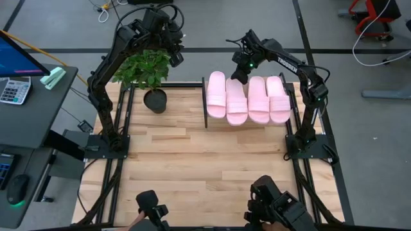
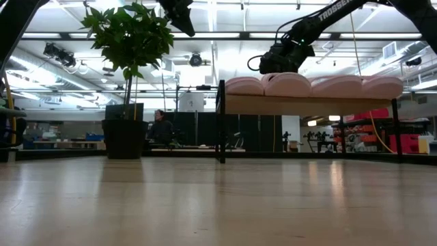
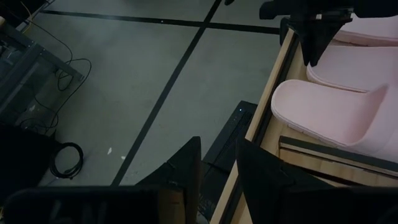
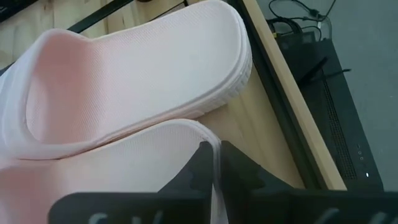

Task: Pick and place slides into the shelf
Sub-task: Adjust the pink slides on the shelf

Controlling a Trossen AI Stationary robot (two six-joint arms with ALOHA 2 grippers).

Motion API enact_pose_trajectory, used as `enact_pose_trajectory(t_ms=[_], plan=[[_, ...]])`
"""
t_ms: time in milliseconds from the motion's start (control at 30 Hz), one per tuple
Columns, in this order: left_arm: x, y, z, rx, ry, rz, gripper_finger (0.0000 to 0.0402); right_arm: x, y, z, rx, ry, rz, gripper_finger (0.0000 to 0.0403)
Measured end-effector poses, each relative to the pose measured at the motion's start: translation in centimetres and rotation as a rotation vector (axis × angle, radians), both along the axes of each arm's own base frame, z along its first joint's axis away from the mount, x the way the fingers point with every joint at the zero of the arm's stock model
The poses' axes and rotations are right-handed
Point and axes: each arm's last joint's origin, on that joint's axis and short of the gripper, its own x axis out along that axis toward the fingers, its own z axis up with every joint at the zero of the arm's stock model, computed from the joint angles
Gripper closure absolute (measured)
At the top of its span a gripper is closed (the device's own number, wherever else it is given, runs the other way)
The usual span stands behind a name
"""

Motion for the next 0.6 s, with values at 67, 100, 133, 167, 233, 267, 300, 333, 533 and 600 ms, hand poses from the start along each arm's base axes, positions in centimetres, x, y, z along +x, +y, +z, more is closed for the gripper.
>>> enact_pose_trajectory(t_ms=[67,100,133,167,233,267,300,333,533,600], plan=[[0.00,0.00,-0.01,0.000,0.000,0.000,0.0294,0.09,0.01,0.02,-0.004,-0.003,0.002,0.0379],[0.00,0.00,0.00,0.000,0.000,0.000,0.0294,0.15,0.03,0.03,-0.006,-0.005,0.003,0.0378],[0.00,0.00,0.00,0.000,0.000,0.000,0.0294,0.20,0.05,0.04,-0.009,-0.004,0.003,0.0377],[0.00,0.00,-0.01,0.000,0.000,0.000,0.0294,0.25,0.05,0.04,-0.015,-0.001,0.002,0.0377],[0.00,0.00,-0.01,-0.001,0.000,0.000,0.0294,0.28,0.00,0.02,-0.031,0.012,-0.006,0.0375],[0.00,0.00,0.00,0.000,0.000,0.001,0.0294,0.27,-0.03,0.02,-0.038,0.019,-0.010,0.0372],[0.00,0.00,-0.01,-0.001,0.000,0.000,0.0294,0.26,-0.05,0.01,-0.043,0.025,-0.014,0.0368],[0.00,0.00,-0.01,-0.001,0.000,0.000,0.0294,0.25,-0.06,0.00,-0.045,0.029,-0.016,0.0363],[0.00,0.00,0.00,-0.001,0.000,0.000,0.0294,0.19,-0.15,-0.03,-0.044,0.050,-0.051,0.0303],[0.00,0.00,-0.01,-0.001,0.000,0.000,0.0294,0.16,-0.18,-0.06,-0.050,0.063,-0.062,0.0283]])
